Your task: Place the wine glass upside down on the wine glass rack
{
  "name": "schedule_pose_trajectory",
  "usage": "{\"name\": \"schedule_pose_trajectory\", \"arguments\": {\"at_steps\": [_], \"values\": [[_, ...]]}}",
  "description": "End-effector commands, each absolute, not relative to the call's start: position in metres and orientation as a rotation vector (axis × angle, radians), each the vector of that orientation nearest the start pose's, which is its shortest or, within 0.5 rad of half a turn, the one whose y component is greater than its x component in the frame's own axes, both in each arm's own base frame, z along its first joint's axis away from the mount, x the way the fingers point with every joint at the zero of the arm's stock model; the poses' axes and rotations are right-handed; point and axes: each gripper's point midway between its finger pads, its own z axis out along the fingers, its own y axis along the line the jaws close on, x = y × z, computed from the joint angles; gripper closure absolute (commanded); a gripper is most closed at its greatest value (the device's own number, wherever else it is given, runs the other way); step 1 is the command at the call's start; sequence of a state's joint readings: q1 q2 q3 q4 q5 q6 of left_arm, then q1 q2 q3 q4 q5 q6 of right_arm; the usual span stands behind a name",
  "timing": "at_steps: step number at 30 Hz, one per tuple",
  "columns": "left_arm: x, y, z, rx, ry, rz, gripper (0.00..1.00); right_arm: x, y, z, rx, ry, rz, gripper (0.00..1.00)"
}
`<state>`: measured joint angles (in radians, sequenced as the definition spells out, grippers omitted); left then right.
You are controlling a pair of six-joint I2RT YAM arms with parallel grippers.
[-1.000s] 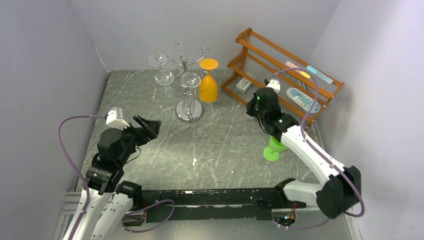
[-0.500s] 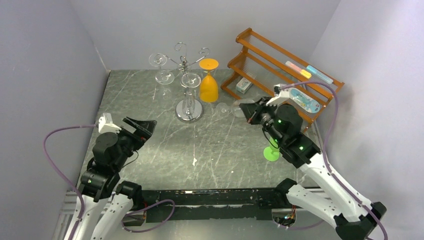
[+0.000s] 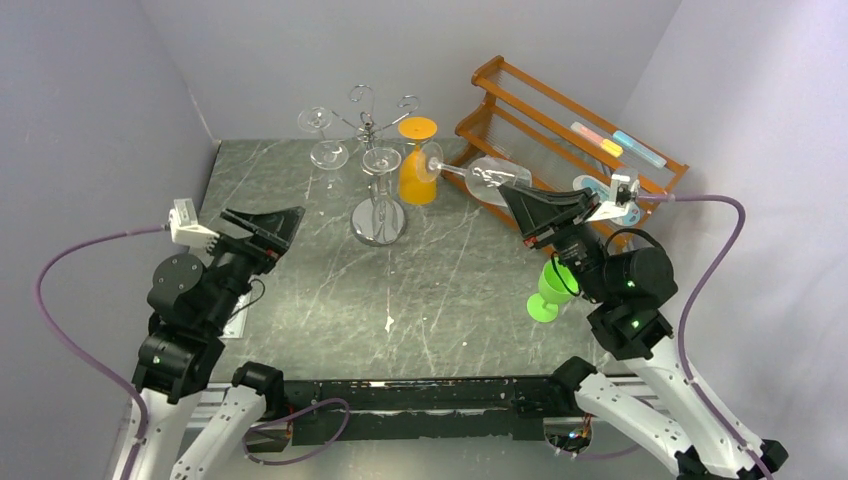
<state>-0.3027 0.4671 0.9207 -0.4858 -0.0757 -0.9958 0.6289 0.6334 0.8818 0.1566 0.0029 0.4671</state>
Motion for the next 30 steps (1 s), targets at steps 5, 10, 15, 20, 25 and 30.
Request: {"name": "schedule_pose_trajectory", "arguments": {"at_steps": [5,10,15,20,25,30], "values": [[0.214,-0.134,0.442,-0.467,1.43,-1.278,0.03,0.167,0.198,0.541,-0.274,0.818,1.188,1.0],[0.211,-0.141,0.477,-0.458,1.324,-1.428,0.04,0.174,0.219,0.553,-0.314,0.744,1.266,1.0],[0.215,-0.133,0.488,-0.539,1.287,-1.435,0.03,0.179,0.253,0.561,-0.343,0.69,1.287,1.0],[0.218,-0.116,0.477,-0.683,1.242,-1.419,0.03,0.175,0.305,0.568,-0.37,0.66,1.243,1.0],[0.213,-0.093,0.461,-0.806,1.196,-1.358,0.03,0.174,0.352,0.564,-0.39,0.667,1.158,1.0],[0.201,-0.071,0.469,-0.847,1.079,-1.326,0.03,0.168,0.389,0.547,-0.422,0.68,1.06,1.0]]}}
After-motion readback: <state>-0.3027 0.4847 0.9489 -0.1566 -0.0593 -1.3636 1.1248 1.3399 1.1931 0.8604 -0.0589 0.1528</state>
